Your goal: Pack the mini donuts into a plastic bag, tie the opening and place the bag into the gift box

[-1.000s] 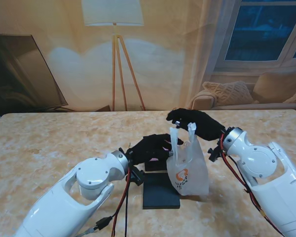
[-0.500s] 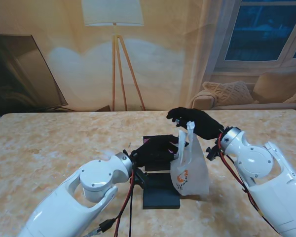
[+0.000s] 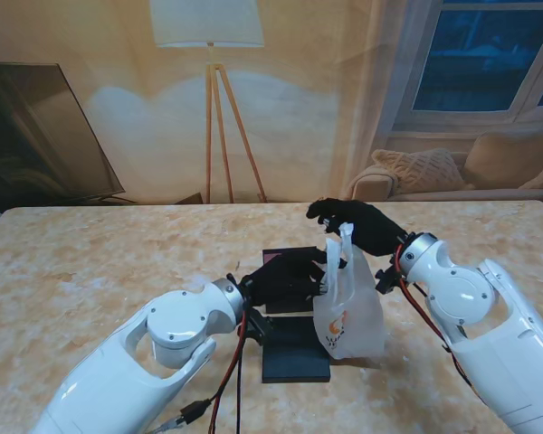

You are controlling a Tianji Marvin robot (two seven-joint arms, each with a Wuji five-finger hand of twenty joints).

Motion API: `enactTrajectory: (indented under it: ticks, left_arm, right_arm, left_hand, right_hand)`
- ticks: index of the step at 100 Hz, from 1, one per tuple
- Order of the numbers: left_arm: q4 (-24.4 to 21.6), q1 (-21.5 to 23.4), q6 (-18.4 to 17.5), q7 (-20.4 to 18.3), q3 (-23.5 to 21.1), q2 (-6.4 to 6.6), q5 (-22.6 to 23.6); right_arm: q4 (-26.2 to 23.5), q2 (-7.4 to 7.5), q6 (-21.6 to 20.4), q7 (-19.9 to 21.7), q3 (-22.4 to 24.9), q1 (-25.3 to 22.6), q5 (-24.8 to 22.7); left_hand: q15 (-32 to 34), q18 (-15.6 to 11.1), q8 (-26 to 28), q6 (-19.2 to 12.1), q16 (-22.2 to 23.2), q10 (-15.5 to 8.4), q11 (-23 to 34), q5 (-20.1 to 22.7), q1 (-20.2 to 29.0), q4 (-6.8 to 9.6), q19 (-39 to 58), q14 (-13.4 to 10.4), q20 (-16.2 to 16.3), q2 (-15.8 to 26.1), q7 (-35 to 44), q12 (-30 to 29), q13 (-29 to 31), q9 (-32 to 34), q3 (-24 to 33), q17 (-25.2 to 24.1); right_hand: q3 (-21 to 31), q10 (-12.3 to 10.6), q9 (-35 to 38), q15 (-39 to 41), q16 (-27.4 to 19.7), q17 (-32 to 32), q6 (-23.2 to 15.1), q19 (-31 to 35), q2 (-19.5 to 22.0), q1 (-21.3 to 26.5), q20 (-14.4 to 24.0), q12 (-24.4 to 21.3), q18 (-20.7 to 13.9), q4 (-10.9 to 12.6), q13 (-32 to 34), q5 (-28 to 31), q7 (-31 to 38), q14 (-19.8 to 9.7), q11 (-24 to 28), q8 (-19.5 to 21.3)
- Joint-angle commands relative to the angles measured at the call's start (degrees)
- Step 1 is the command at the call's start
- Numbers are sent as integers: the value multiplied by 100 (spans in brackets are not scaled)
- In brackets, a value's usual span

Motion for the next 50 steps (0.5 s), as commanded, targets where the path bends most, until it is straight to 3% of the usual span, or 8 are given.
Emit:
enactTrajectory:
  ticks: [1, 15, 33, 50]
  left_arm:
    - [-41, -21, 37, -38, 9, -18, 40]
    - [18, -100, 89, 41, 35, -39, 159]
    - [109, -201, 173, 48, 102, -64, 160]
    - [143, -239, 129, 68, 145, -65, 237]
  right_arm:
    - [-47, -40, -19, 105, -23, -36, 17]
    - [-59, -24, -78, 170, -28, -45, 48]
    - [-60, 2, -69, 262, -62, -11, -44]
    - [-57, 7, -51, 240, -72, 2, -206]
  left_hand:
    - [-19, -229, -100, -118, -36, -5, -213, -211, 42, -95, 33, -212, 40, 33, -187, 14, -130, -284, -64, -112]
    - [-301, -237, -123, -164, 41, 158, -682, -362, 84, -37, -137, -78, 3, 274, -300, 42, -503, -660, -231, -360]
    - [-356, -234, -115, -250, 162, 171, -734, -363, 215, 22, -237, -65, 25, 447, -327, 218, -586, -743, -397, -454]
    - [-275, -235, -36, -322, 362, 146, -612, -203, 350, 23, -223, -84, 43, 356, -145, 317, -533, -689, -326, -425]
  right_hand:
    - [212, 61, -240, 72, -102, -63, 28, 71, 67, 230, -63, -54, 44, 164, -124, 115, -143, 15, 87, 93]
    - [385, 54, -235, 52, -130, -63, 47, 74, 15, 145, -97, -74, 59, 210, -128, 139, -244, 9, 77, 125]
    - [428, 106, -256, -14, -166, -98, 99, 54, 6, 170, -121, -102, 85, 222, -156, 154, -319, 37, 33, 114]
    - [725, 141, -274, -6, -167, -126, 169, 68, -145, 186, -141, -114, 84, 324, -156, 225, -408, 71, 30, 96]
